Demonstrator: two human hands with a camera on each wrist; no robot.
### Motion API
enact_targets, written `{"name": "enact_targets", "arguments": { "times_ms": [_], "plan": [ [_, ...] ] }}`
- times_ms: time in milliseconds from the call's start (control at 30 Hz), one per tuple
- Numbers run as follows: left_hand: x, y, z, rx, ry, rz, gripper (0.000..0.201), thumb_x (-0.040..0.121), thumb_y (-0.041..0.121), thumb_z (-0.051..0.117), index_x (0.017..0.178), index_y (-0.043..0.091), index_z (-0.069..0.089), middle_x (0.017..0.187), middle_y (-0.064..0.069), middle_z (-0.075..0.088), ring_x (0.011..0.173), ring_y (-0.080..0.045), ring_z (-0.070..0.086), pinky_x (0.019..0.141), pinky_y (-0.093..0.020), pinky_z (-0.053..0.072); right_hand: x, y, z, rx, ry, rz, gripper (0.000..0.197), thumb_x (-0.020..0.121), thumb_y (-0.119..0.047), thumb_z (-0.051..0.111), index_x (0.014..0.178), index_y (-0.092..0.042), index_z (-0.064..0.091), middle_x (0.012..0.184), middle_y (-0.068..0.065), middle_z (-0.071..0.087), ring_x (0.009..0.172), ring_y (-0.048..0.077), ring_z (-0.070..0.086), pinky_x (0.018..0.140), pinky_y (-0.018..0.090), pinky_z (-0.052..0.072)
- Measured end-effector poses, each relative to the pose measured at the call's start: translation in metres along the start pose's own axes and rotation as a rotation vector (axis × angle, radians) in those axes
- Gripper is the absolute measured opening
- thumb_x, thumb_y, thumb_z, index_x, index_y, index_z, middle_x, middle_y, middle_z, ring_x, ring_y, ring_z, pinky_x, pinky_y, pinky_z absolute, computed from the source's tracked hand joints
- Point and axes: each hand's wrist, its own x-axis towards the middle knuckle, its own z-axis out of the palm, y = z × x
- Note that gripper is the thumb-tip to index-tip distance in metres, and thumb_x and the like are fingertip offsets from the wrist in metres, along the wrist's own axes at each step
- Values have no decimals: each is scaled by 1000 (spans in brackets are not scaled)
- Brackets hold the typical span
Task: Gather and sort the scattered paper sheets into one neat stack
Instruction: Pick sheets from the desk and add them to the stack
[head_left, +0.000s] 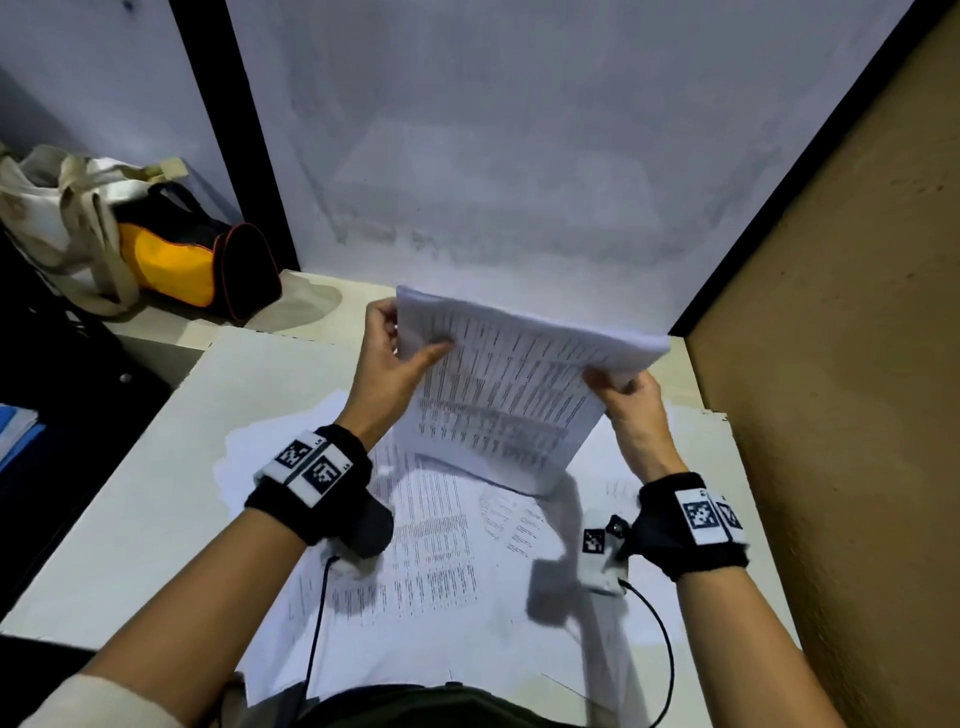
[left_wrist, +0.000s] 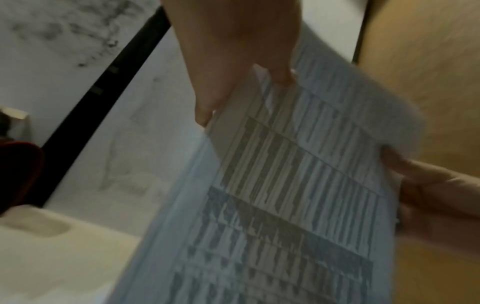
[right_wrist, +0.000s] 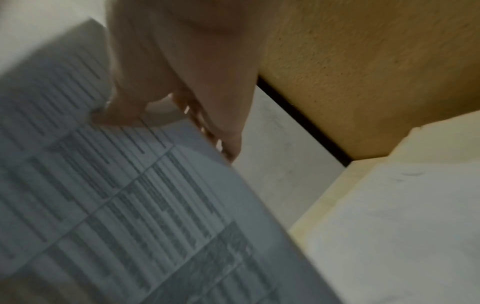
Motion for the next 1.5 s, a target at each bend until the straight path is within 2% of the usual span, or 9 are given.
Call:
{"name": "enact_targets", "arguments": {
  "times_ms": [167, 367, 467, 600, 733, 833, 1133, 1300, 1500],
  "plan": [
    [-8, -38, -6, 134, -125, -117, 47, 86, 13, 61, 119, 21, 29, 115, 8, 49, 110, -10, 51, 95, -24, 43, -8, 31, 16, -74, 31, 126, 13, 85, -3, 61, 97, -8, 63, 90, 4, 67, 78, 4, 65, 81, 30, 47],
    [1, -21, -16, 127, -312, -164, 4, 81, 17, 67, 83, 14, 64, 69, 9, 67, 66, -4, 64, 64, -16, 52, 11, -15, 14, 83, 132, -44, 12, 89, -10, 57, 87, -21, 62, 74, -17, 71, 76, -5, 65, 74, 17, 51],
    [-2, -23, -7, 219, -338, -175, 24, 86, 26, 60, 64, 20, 53, 47, 10, 49, 43, -3, 46, 48, -17, 40, 19, -26, 4, 66, 107, -55, 13, 92, -12, 53, 100, -20, 59, 89, -16, 69, 88, 0, 64, 74, 15, 50],
    [-10, -46, -8, 354, -130, -252, 27, 90, 18, 57, 64, 19, 50, 51, -4, 37, 45, -15, 30, 46, -25, 25, 13, 31, -43, -265, 133, 393, 50, 88, -36, 60, 127, -11, 43, 118, 9, 51, 106, 21, 50, 86, 36, 43],
    [-20, -66, -32, 476, -91, -327, 33, 91, 18, 54, 61, 8, 45, 55, -13, 42, 47, -18, 34, 47, -27, 27, -17, 178, -157, -597, 325, 913, 137, 18, -79, 71, 122, 7, 47, 126, 22, 52, 115, 34, 51, 98, 44, 40],
    [-23, -73, -47, 448, -66, -384, 28, 91, 20, 54, 69, 3, 49, 53, -12, 41, 44, -18, 33, 44, -29, 28, -59, 152, -133, -607, 540, 1049, 108, 62, -58, 73, 139, 3, 29, 144, 24, 34, 128, 41, 40, 107, 46, 33],
    [-28, -72, -38, 427, -74, -381, 27, 92, 18, 54, 67, 9, 46, 52, -8, 42, 42, -17, 36, 38, -24, 31, -50, 138, -68, -410, 354, 854, 58, 72, -12, 77, 118, 11, 52, 91, 17, 61, 88, 33, 57, 75, 33, 44],
    [-31, -71, -44, 416, -75, -376, 27, 92, 18, 54, 67, 8, 46, 52, -9, 41, 43, -17, 36, 43, -25, 31, -53, 136, -81, -389, 352, 837, 56, 74, -7, 75, 122, 8, 50, 109, 18, 60, 96, 28, 56, 84, 33, 44],
    [-35, -72, -41, 391, -86, -370, 29, 92, 17, 54, 67, 9, 43, 49, -6, 39, 40, -16, 34, 38, -24, 30, -68, 155, -86, -325, 292, 851, 109, 33, -26, 92, 128, 3, 45, 123, 20, 57, 117, 39, 54, 100, 47, 43]
  ]
}}
